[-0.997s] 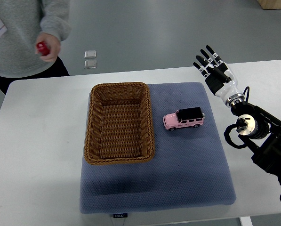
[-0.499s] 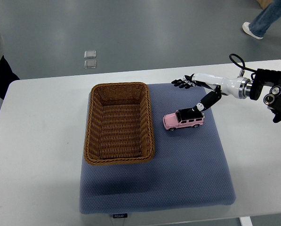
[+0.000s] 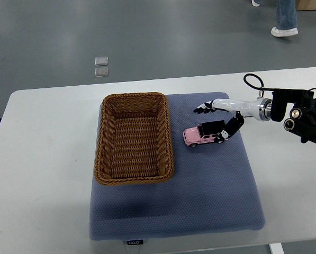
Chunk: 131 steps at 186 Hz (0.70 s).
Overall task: Place pink car in brown basket
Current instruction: 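Reach the right hand over the pink toy car and close fingers around it, then lift the pink car with the right hand and carry it over the basket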
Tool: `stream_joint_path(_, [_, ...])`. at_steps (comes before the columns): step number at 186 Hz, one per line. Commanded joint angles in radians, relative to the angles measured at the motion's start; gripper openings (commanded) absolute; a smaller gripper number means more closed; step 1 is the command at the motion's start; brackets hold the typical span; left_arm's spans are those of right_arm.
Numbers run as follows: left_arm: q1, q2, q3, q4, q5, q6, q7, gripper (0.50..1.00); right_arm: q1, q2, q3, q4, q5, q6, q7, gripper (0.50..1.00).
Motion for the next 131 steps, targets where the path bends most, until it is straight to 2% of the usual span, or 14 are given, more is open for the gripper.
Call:
stream_joint_path(1, [0.000,0.000,0.000,0.002,0.000,0.001,0.000,1.000,-0.003,0.021,-0.028,-0.022,-0.010,-0.025,0.000,0.905])
stream_joint_path(20, [0.000,0.000,0.000,0.005,0.000,0.001,0.000,1.000,-0.003,0.035,-0.043,-0.034,-0.011,-0.034,0.000,0.895])
stream_joint_path(39, [0.000,0.000,0.000,0.005,0.000,0.001,0.000,1.000,-0.003,0.035,-0.048,-0.040,-0.011,-0.040,0.000,0.852])
stream_joint_path(52, [0.000,0.000,0.000,0.005,0.000,0.001,0.002,1.000,-0.003,0.035,-0.048,-0.040,-0.013,-0.040,0.000,0.781])
stream_joint_path(65, [0.000,0.000,0.000,0.005,0.000,0.001,0.002,1.000,-0.002,0.033,-0.051,-0.040,-0.019,-0.040,0.000,0.742])
stream_joint_path(76, [0.000,0.000,0.000,0.005,0.000,0.000,0.002,1.000,-0.002,0.033,-0.051,-0.040,-0.029,-0.040,0.001,0.658])
stream_joint_path(96, [0.000,0.000,0.000,0.007,0.000,0.001,0.002,1.000,-0.002,0.030,-0.049,-0.039,-0.039,-0.042,0.006,0.572])
stream_joint_path(112, [0.000,0.000,0.000,0.008,0.000,0.001,0.002,1.000,0.001,0.025,-0.049,-0.039,-0.039,-0.045,0.009,0.539])
stream_joint_path(121, [0.000,0.000,0.000,0.008,0.000,0.001,0.002,1.000,0.003,0.019,-0.048,-0.037,-0.039,-0.043,0.012,0.500])
stream_joint_path(131, [0.000,0.000,0.000,0.007,0.000,0.001,0.002,1.000,0.006,0.015,-0.046,-0.036,-0.039,-0.043,0.012,0.500])
